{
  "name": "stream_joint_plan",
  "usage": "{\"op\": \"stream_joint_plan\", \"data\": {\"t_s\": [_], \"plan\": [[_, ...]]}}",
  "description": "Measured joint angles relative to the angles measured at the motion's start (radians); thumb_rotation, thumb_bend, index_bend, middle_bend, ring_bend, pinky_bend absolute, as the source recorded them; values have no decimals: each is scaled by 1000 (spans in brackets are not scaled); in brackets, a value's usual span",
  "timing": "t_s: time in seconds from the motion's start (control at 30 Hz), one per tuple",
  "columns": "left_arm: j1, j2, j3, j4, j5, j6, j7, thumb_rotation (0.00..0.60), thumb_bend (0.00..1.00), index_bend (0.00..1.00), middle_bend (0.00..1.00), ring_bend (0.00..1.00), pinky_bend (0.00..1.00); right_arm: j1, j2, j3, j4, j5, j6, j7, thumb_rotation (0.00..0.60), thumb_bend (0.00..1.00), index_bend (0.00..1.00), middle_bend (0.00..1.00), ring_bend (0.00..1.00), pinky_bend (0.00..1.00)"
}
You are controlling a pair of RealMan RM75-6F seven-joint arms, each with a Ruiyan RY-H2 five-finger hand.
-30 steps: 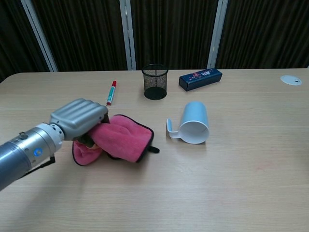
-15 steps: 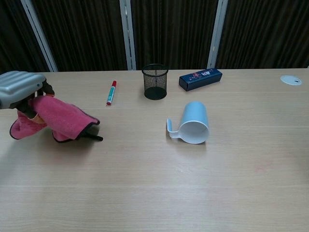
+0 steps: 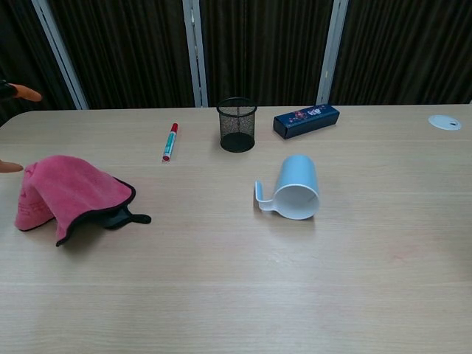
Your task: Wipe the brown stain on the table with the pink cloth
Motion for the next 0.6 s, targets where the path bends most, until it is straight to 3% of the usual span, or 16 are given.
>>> {"op": "stream_joint_plan", "data": {"t_s": [0.27,0.6], "plan": [[176,126,69,-88,98,177,-190,600,0,91,0,0,0,3,-9,-1,4,-1,-6,-12,600,0,31,0,0,0],[353,137,188,-49,223,366,-272,600,0,0,0,0,0,6,-29,2,28,-24,14,-4,600,0,24,0,0,0]]}}
